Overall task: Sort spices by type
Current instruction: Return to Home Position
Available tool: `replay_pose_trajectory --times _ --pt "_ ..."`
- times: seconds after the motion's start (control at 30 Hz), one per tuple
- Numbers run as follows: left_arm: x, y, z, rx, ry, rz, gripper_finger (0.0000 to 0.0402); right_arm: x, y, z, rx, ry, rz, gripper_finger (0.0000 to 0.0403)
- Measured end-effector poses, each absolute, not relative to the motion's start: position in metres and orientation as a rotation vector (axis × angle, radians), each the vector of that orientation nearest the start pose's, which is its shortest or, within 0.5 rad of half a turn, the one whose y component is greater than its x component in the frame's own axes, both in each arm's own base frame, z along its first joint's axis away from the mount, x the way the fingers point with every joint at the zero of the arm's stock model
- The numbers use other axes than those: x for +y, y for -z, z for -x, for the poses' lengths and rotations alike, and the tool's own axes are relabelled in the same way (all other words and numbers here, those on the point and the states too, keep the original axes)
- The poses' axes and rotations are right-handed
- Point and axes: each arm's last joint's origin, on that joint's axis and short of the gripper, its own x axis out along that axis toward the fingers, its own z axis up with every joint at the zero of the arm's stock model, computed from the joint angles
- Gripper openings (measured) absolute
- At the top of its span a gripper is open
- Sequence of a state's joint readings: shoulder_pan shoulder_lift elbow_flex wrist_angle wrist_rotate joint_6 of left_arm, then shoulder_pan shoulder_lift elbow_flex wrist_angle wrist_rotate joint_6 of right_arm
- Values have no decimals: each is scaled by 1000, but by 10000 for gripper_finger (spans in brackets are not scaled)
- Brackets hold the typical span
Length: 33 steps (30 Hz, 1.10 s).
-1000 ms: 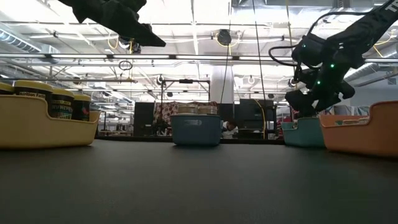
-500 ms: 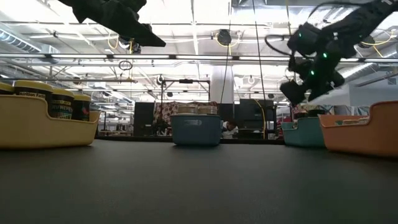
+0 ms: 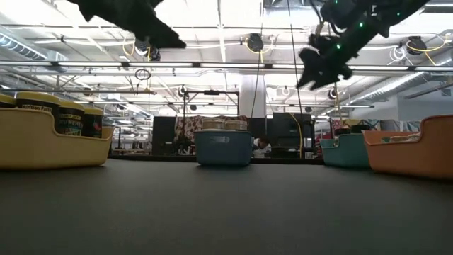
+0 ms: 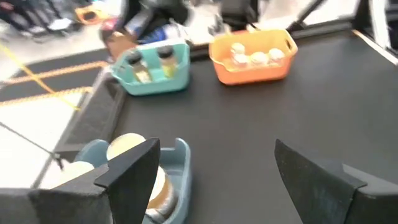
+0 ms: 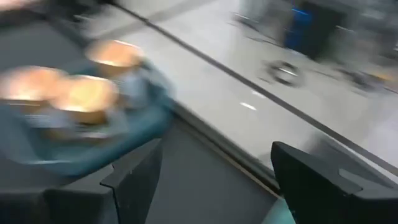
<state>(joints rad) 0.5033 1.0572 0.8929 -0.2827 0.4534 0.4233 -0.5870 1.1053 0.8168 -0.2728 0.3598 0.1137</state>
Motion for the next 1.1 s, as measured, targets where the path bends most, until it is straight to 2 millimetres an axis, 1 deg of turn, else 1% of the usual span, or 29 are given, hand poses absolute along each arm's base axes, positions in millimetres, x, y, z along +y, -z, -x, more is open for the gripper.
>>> replay_pose_trajectory --times 0.13,0.2,0.27,0.43,0.6,0.7,0.8,0.93,1.1 --pt "91 -324 -195 358 -22 -230 319 -126 -285 -204 432 710 -163 295" --pt "86 -327 -189 329 -27 -239 319 -120 -289 -210 386 624 -153 295" --pt "82 -327 -184 300 -40 -238 319 -114 -292 -215 352 584 -141 295" --pt "77 -313 -169 281 -123 -205 319 -101 -298 -224 292 522 -110 289" --pt "74 -295 -161 213 -176 -165 319 -91 -298 -228 294 475 -98 281" --pt "73 -283 -158 182 -191 -133 319 -83 -291 -230 318 441 -76 276" --pt "73 -270 -155 185 -237 -101 319 -76 -277 -230 359 412 -73 269" --pt "72 -257 -149 152 -299 -94 319 -68 -263 -231 360 379 -70 258" --pt "68 -241 -142 86 -315 -106 319 -62 -248 -227 384 357 -58 246"
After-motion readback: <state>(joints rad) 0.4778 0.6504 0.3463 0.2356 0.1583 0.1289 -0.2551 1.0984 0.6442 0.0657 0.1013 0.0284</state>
